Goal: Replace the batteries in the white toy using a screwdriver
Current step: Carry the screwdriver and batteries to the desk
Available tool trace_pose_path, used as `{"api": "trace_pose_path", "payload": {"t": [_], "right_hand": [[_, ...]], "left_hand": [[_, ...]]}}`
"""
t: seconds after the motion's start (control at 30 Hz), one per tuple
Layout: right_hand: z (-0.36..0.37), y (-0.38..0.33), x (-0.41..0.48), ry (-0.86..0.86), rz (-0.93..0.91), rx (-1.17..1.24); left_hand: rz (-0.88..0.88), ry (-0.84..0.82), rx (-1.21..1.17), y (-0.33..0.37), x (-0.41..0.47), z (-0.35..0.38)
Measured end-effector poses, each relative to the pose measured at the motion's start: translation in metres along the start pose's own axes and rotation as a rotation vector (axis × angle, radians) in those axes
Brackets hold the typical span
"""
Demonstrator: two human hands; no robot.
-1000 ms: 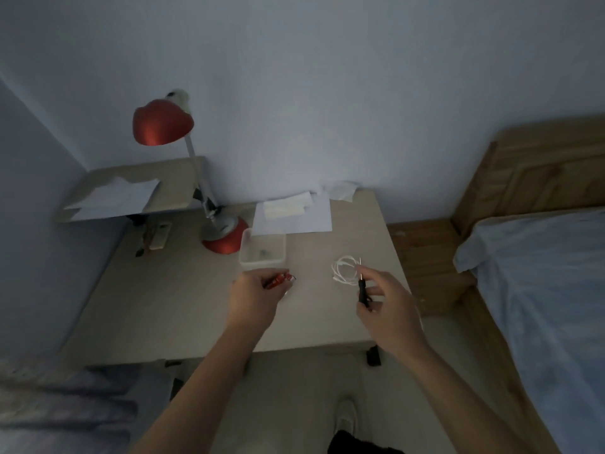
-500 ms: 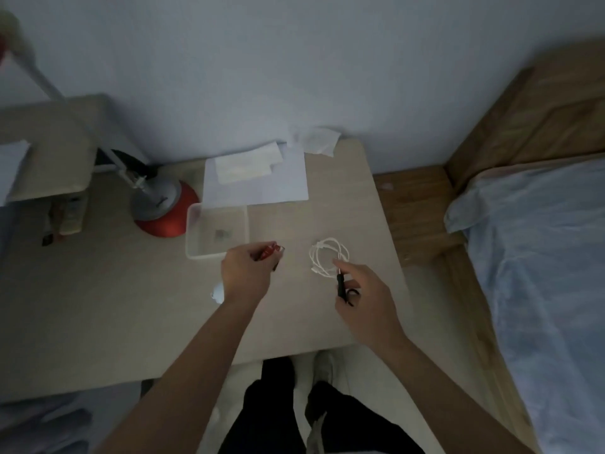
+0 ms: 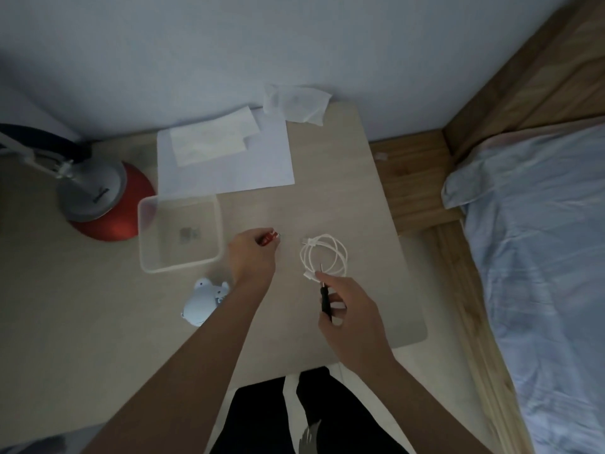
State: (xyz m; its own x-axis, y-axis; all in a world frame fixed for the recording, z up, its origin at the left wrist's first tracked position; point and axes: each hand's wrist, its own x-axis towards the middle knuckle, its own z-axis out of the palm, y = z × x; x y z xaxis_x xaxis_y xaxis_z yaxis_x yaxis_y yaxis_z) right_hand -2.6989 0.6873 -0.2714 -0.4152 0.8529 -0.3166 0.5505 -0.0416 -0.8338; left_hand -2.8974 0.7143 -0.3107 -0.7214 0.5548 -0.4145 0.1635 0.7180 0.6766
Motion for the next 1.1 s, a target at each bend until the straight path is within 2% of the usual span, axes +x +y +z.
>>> {"api": "trace_pose_path", "payload": {"t": [0.27, 0.63, 0.9, 1.1], "right_hand": [[0.011, 0.006, 0.007, -0.024, 0.032, 0.021], [0.016, 0.012, 0.006, -0.030, 0.041, 0.032], [0.014, 0.015, 0.003, -0.030, 0.049, 0.044], [0.015, 0.015, 0.000, -0.033, 0.035, 0.031]], "left_hand": [[0.009, -0.024, 0.020, -0.010, 0.011, 0.016], [0.092, 0.078, 0.041, -0.015, 0.005, 0.025], [0.095, 0.076, -0.022, -0.019, 0.007, 0.023], [0.146, 0.077, 0.118, -0.023, 0.011, 0.023]]}}
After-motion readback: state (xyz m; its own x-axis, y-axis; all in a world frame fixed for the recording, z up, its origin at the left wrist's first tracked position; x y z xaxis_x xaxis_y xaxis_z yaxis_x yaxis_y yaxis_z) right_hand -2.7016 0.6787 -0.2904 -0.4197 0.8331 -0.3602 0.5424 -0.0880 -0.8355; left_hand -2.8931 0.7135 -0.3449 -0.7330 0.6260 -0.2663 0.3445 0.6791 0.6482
